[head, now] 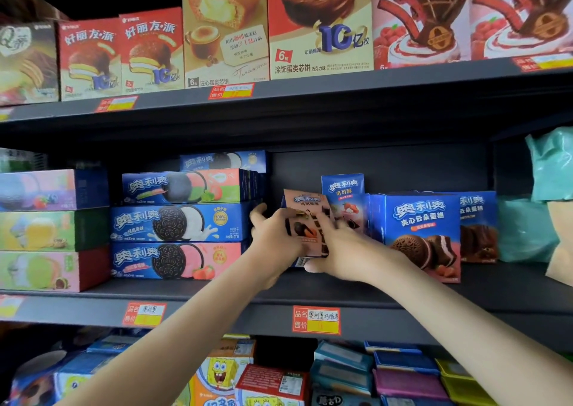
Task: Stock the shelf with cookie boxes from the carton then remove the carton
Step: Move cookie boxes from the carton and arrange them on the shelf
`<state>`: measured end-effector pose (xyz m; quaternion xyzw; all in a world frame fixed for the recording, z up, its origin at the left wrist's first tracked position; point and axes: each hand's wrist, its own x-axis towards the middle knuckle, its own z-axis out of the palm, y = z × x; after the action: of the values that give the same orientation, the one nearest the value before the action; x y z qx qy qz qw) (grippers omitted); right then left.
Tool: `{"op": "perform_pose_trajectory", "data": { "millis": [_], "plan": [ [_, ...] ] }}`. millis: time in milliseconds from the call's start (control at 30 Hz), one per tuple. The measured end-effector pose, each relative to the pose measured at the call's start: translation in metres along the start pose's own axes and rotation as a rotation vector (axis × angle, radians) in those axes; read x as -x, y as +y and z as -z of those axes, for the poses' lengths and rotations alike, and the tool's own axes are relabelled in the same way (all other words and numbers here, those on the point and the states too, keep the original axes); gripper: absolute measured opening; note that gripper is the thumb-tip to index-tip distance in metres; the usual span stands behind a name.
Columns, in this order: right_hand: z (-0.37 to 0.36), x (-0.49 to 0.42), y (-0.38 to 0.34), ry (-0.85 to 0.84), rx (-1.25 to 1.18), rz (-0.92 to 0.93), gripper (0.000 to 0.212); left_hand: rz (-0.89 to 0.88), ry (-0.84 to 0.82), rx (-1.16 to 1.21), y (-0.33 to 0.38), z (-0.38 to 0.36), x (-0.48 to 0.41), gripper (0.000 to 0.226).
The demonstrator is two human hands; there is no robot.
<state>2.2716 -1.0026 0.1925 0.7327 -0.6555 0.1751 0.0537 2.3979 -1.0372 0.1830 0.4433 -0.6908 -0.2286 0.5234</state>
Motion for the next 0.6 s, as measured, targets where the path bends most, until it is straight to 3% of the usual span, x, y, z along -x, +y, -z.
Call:
{"op": "perform_pose_trajectory", "data": {
  "millis": [133,367,433,600],
  "plan": [
    [0.003,0.001,-0.004,0.014,-0.053,-0.009,0.1,-0.062,-0.029,-0.079,0.003,0.005,0.005,0.065],
    [0.0,-0.019,-0.015,-0.101,0.114,-0.113,0.086,-0.143,-0.105,-0.335,0.006,-0.003,-0.003,0.055],
    [-0.003,-0.026,-0.013,-0.161,0.184,-0.096,0.089,-0.128,-0.142,-0.384,0.009,-0.004,-0.005,0.055],
    [-0.011,-0.032,-0.01,-0.189,0.192,-0.051,0.066,-0.009,-0.199,-0.459,0.012,-0.003,-0.01,0.045]
  ]
}}
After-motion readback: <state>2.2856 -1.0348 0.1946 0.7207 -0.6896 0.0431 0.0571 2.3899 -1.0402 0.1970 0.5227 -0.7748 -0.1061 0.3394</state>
